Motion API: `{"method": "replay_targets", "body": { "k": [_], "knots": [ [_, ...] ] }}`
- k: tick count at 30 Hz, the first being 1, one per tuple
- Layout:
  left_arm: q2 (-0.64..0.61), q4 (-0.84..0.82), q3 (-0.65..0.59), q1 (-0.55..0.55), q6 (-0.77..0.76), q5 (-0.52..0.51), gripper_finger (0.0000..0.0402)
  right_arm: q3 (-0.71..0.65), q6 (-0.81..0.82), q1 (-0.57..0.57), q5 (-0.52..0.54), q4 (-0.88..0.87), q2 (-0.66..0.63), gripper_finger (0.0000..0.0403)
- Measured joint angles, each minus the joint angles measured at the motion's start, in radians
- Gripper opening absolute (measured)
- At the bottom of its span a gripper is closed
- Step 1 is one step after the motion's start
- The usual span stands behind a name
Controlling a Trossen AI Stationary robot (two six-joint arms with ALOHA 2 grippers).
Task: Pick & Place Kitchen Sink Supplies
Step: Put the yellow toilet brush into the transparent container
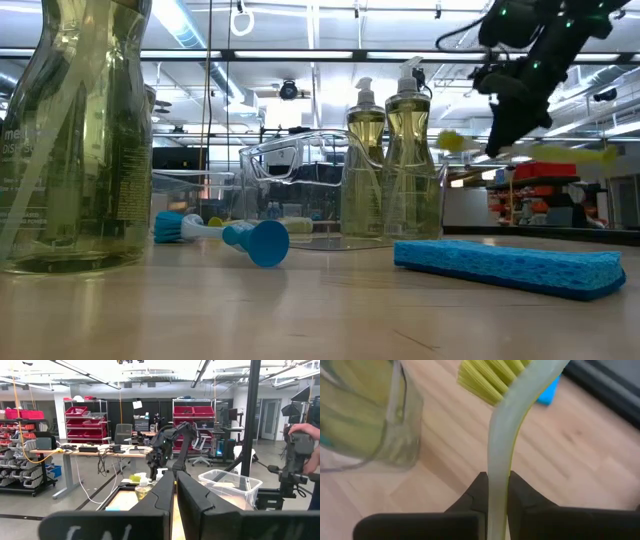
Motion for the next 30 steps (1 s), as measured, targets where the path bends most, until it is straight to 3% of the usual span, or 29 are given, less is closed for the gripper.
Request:
{"method": "replay_targets", "body": {
  "k": [13, 21, 30],
  "knots": [
    [0.0, 0.0, 0.0, 0.0, 0.0, 0.0, 0.0026, 0.22, -0.094, 0.0, -0.022, -0.107, -0.122, 0.0025],
    [0.0, 0.0, 0.0, 0.0, 0.0, 0.0, 0.0025, 0.271, -0.105, 0.012, -0.236, -0.096, -0.166, 0.0025],
    [0.0, 0.0, 0.0, 0.0, 0.0, 0.0, 0.0026, 0.272, -0.134, 0.102, -0.474, -0.061, -0.194, 0.0025]
  ]
}}
